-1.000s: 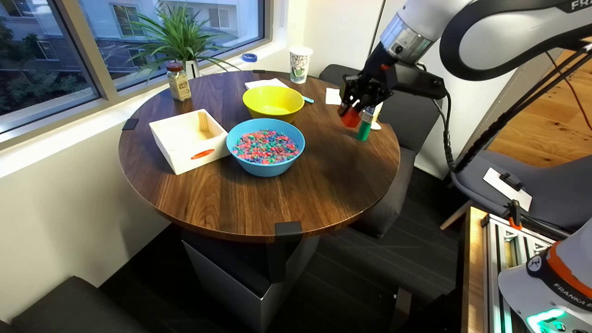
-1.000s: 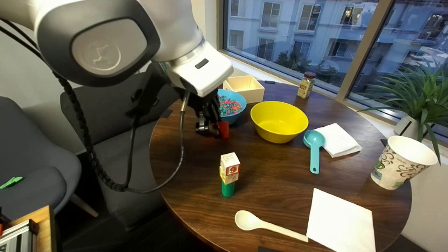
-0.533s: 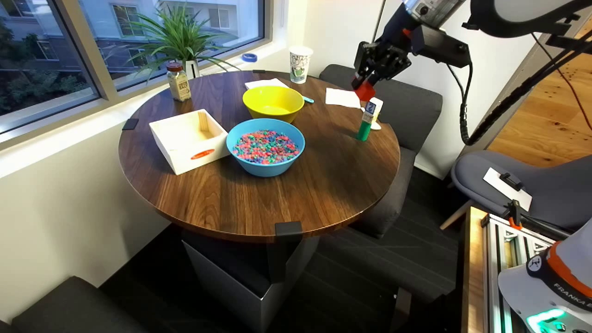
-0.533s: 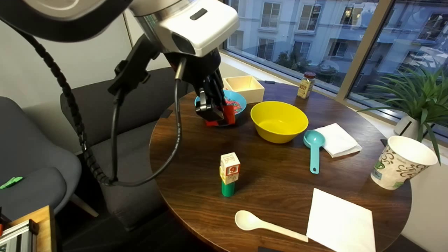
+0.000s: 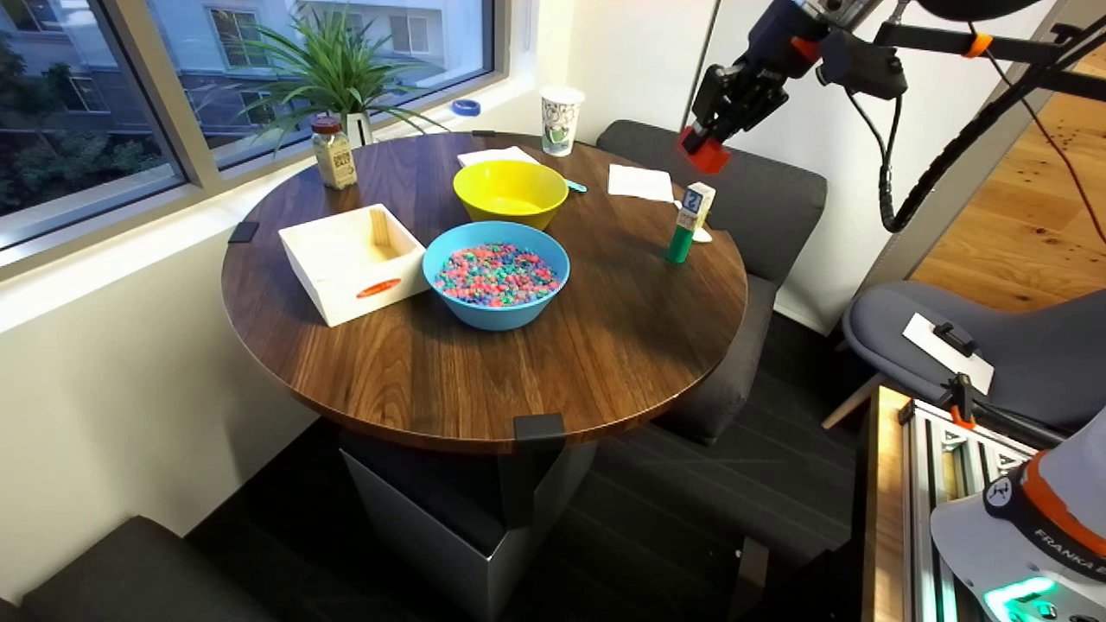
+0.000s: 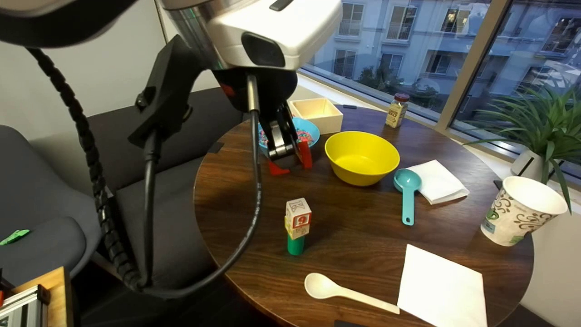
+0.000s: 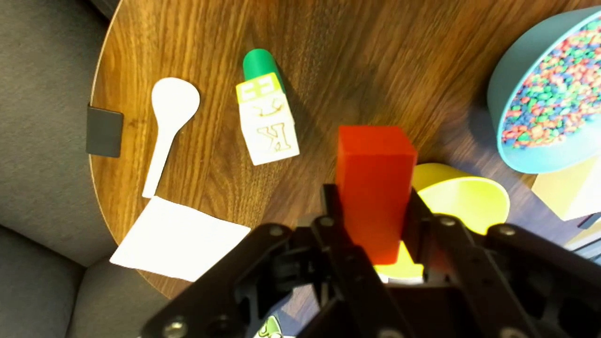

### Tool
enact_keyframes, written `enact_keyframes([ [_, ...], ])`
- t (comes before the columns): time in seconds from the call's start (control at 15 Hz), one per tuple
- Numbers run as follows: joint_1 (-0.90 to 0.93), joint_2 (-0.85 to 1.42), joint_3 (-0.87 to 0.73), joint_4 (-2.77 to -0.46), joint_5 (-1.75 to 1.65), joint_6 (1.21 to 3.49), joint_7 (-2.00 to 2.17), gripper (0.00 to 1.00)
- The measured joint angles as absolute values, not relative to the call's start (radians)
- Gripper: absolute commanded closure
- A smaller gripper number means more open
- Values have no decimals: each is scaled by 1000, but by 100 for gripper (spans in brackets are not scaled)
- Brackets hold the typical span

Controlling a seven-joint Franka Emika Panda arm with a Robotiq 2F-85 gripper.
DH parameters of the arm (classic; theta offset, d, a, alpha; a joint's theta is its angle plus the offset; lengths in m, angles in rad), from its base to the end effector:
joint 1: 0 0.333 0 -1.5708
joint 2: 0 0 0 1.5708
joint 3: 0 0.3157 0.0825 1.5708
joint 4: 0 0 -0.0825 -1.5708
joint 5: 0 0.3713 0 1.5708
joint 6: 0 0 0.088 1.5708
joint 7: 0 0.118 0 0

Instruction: Lift the cylinder plush block, put it on the table, put the two dices and the rectangle blush block on top of the cylinder plush block

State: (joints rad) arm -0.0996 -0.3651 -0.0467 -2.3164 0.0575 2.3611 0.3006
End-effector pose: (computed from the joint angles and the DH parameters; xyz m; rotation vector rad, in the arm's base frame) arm 0.4625 -0.0687 0.5227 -2.8985 0.7089 -0.6096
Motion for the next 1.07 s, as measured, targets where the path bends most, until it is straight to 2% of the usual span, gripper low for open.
enact_keyframes([
  [1.07,-108,-354,-124,-2326,79,2268,128,92],
])
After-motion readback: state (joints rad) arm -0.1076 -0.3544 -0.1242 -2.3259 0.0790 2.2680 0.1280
